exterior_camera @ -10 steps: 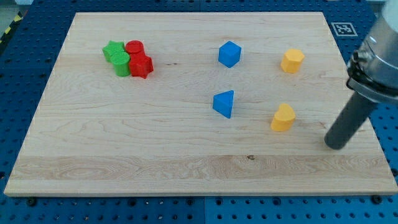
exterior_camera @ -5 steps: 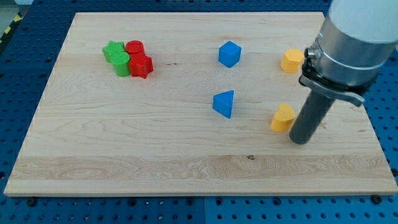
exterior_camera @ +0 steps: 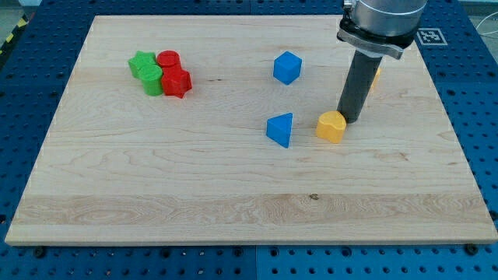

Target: Move yellow heart closer to blue triangle

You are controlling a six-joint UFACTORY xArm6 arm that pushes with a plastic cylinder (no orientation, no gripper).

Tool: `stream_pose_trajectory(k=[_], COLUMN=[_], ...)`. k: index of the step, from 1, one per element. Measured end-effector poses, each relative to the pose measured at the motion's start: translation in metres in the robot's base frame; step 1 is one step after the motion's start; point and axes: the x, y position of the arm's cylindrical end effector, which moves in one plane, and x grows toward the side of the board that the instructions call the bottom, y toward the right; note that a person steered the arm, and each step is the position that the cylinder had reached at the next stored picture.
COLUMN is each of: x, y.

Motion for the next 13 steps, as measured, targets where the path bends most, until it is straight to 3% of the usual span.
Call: stream_pose_trajectory(k=[3,7,11,13], x=[0.034,0.034,0.000,0.014], y=[0.007,-0.018,-0.032,-0.030])
